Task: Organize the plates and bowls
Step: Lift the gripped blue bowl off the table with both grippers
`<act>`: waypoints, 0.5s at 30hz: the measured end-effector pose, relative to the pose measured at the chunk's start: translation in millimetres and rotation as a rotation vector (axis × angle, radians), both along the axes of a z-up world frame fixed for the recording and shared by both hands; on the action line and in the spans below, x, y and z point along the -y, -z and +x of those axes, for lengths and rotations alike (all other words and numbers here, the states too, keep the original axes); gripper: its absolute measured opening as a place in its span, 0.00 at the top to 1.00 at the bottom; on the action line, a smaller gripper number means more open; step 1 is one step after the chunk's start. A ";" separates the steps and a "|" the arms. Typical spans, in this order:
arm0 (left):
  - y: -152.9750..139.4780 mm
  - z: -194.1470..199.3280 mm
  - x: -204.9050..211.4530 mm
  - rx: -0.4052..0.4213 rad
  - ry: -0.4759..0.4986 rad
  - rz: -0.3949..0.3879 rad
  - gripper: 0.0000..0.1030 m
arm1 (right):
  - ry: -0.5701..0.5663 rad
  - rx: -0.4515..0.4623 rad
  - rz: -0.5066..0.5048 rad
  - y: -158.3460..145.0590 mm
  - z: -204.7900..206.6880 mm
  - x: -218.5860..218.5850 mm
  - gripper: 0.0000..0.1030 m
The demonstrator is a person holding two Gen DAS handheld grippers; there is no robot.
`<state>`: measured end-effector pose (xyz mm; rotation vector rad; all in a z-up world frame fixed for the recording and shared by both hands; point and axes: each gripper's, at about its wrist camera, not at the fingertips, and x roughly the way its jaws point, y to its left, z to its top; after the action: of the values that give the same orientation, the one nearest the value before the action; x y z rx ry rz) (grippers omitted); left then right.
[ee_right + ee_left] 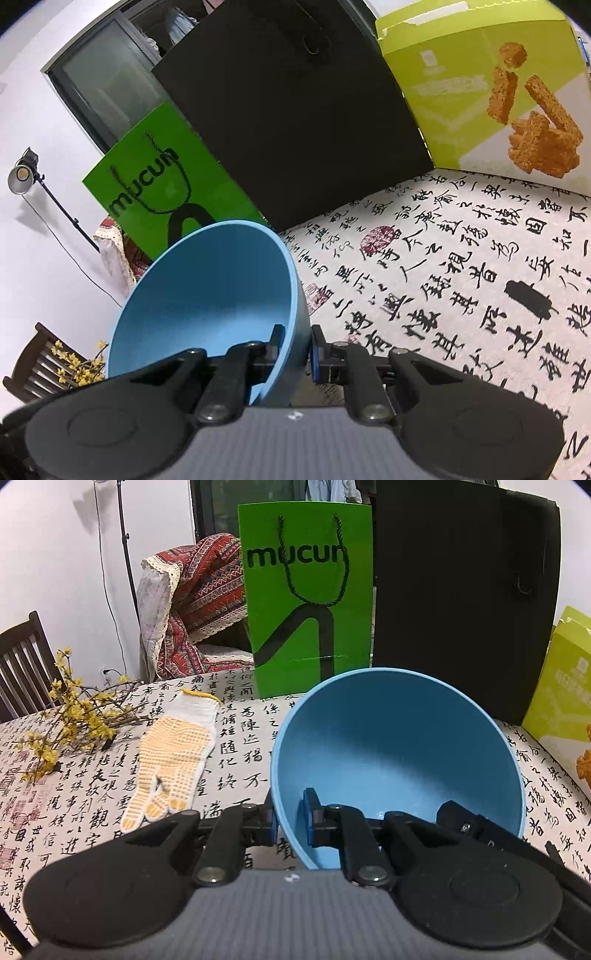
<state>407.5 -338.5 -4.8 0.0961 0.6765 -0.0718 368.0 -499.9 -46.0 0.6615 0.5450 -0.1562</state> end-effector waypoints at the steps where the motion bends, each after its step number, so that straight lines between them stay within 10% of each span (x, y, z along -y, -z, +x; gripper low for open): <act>1: -0.3 -1.6 -2.1 0.001 0.000 -0.003 0.87 | 0.001 0.003 -0.007 -1.9 -1.5 -2.5 0.87; 15: -17.7 -18.8 -42.5 0.031 -0.021 -0.023 0.87 | -0.036 0.026 -0.049 -24.3 -10.6 -39.2 0.87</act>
<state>388.8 -296.0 12.8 0.0682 0.6450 -0.0576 357.4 -460.7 -21.7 0.6045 0.5259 -0.1267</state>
